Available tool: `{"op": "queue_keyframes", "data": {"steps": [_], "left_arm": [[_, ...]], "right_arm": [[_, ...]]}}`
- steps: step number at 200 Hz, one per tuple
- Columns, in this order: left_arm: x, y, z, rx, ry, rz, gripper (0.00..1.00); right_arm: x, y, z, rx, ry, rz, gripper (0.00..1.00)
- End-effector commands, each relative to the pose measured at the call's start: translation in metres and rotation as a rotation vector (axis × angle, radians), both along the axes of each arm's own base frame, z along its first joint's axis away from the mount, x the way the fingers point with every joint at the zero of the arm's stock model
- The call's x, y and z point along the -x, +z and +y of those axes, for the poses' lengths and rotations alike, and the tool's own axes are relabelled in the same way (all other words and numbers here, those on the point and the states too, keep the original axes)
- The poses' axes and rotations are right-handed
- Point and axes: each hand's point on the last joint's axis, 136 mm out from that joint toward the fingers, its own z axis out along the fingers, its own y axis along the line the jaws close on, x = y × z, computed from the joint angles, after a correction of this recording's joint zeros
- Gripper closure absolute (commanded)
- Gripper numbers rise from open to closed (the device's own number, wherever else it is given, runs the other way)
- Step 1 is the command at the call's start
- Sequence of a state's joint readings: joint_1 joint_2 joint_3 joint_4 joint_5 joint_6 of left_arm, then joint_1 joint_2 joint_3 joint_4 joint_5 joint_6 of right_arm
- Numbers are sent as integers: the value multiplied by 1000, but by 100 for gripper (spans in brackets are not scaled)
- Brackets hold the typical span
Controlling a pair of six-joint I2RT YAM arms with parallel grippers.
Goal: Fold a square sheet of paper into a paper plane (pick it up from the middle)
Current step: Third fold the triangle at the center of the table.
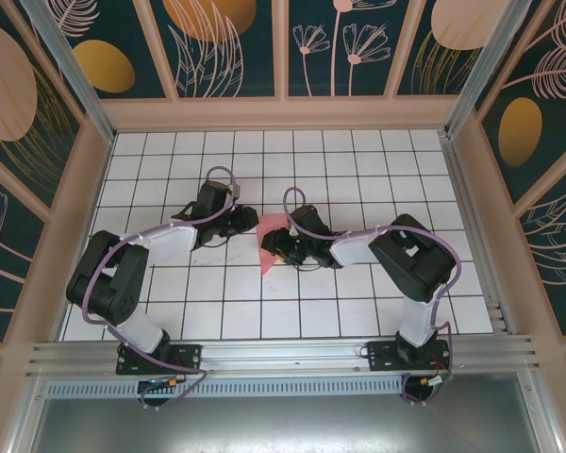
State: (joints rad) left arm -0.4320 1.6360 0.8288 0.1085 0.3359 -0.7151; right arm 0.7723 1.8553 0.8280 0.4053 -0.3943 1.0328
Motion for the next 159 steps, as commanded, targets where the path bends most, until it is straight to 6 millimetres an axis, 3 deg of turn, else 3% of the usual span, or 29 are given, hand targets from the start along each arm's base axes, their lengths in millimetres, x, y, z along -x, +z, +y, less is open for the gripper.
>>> {"op": "queue_keyframes", "data": {"steps": [1, 13, 63, 102, 159], "left_arm": [[9, -1, -3, 32, -28, 8, 71], [11, -1, -6, 53, -42, 11, 70], [32, -14, -9, 61, -133, 26, 72], [46, -26, -12, 27, -206, 32, 73], [50, -44, -16, -11, -240, 59, 74]], "right_arm": [[5, -16, -8, 36, 3, 2, 52], [6, -17, -9, 43, 0, 6, 54], [7, -25, -13, 66, -4, 27, 80], [7, -25, -13, 66, -6, 29, 84], [6, -21, -11, 60, -4, 26, 84]]}}
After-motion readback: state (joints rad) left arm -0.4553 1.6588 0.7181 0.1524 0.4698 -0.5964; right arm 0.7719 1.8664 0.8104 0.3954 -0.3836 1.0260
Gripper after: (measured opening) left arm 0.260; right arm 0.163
